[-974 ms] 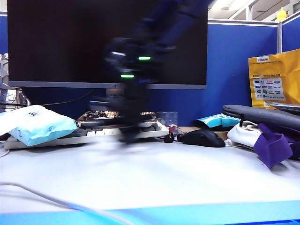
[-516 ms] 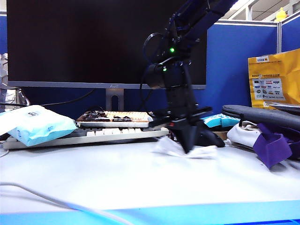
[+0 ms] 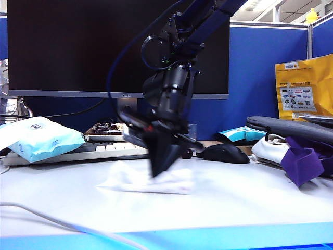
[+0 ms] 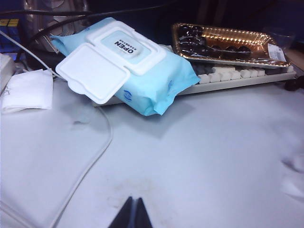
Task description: Use the wet wipes on the table to wipe the cherry juice off the table, then put the wipes back on the table.
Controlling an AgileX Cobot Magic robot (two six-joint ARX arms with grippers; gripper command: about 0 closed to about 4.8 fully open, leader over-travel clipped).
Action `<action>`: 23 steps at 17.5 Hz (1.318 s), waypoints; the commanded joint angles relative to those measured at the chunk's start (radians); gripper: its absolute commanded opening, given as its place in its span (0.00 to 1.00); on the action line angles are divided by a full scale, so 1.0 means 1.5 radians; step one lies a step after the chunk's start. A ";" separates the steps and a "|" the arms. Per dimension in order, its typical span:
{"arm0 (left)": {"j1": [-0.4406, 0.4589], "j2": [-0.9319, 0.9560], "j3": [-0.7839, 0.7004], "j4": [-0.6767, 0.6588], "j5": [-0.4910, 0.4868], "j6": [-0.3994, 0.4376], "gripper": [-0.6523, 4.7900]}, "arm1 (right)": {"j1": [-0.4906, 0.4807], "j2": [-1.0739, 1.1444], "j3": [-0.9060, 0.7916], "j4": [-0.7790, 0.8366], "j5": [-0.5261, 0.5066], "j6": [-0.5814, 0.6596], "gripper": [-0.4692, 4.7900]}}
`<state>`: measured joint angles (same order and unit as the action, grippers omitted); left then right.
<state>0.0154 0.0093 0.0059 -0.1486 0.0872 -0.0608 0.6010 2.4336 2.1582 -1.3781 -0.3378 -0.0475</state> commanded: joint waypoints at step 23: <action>0.000 0.001 -0.001 -0.006 0.003 0.001 0.11 | 0.009 -0.005 -0.102 0.016 0.067 -0.055 0.09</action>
<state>0.0154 0.0097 0.0059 -0.1486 0.0872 -0.0608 0.5915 2.3836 2.0251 -1.4570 -0.0914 -0.1085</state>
